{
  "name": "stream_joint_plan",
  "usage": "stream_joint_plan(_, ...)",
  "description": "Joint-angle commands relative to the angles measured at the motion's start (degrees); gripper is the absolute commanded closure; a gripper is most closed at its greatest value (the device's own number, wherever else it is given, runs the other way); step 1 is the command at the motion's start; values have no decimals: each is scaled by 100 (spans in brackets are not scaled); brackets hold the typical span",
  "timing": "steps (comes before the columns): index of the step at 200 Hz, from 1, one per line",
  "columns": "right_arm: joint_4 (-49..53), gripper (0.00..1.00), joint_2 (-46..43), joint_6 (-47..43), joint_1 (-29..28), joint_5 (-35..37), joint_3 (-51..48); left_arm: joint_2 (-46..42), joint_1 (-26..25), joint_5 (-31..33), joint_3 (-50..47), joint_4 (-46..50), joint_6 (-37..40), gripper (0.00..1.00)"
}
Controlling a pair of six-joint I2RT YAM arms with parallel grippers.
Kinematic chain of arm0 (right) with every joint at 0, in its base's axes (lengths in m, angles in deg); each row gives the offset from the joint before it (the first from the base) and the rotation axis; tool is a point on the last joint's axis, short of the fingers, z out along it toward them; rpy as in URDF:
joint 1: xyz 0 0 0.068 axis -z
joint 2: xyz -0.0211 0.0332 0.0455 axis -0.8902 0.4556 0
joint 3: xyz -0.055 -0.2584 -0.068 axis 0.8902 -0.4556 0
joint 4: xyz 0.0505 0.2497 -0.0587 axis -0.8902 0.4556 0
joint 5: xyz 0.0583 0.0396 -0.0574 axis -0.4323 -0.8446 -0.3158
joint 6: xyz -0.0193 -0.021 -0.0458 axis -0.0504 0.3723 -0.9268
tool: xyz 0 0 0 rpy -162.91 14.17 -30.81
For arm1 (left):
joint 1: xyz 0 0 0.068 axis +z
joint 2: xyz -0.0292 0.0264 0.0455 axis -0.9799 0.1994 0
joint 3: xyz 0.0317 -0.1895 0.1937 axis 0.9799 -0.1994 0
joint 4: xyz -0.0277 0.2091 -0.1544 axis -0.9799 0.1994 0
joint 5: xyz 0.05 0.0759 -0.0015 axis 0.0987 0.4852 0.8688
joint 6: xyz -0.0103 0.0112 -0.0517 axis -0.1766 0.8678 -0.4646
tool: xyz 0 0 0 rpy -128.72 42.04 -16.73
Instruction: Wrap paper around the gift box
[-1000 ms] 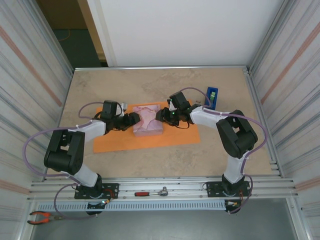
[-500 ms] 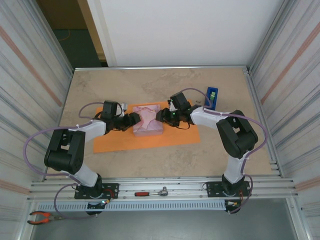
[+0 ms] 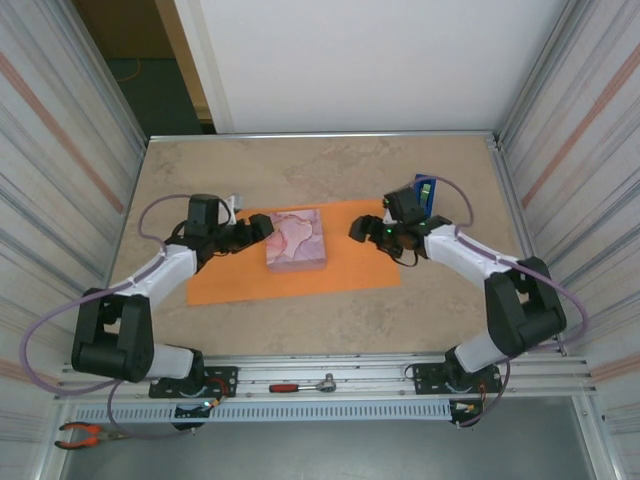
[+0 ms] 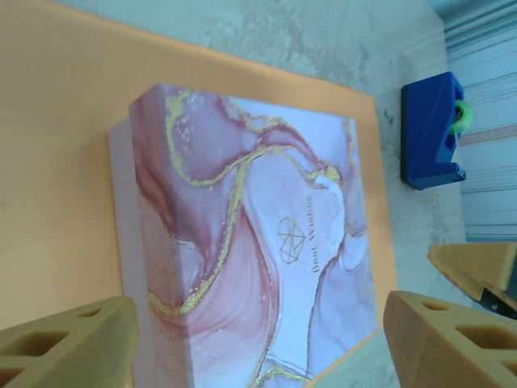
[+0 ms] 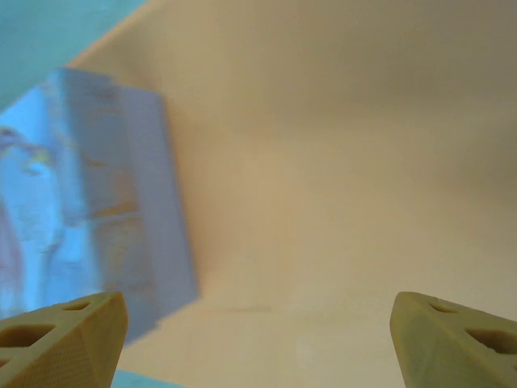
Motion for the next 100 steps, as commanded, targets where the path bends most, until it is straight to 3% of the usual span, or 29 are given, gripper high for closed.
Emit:
stream_joint_plan(1,626,16,-509,-251,306,657,-505,-265,33,46,141,198,248,16)
stream_joint_plan(14,664,16,-725,-251,506,683,-805,-312,33,46,112,123,199,13)
stream_joint_plan(21,697,16,-793,-266,597,692,-918,-327,33,57,103,105,181,2)
stream_joint_plan(100,377,25,-786,-251,723,456,-1391,-634,-98,718,-107,27,105,1)
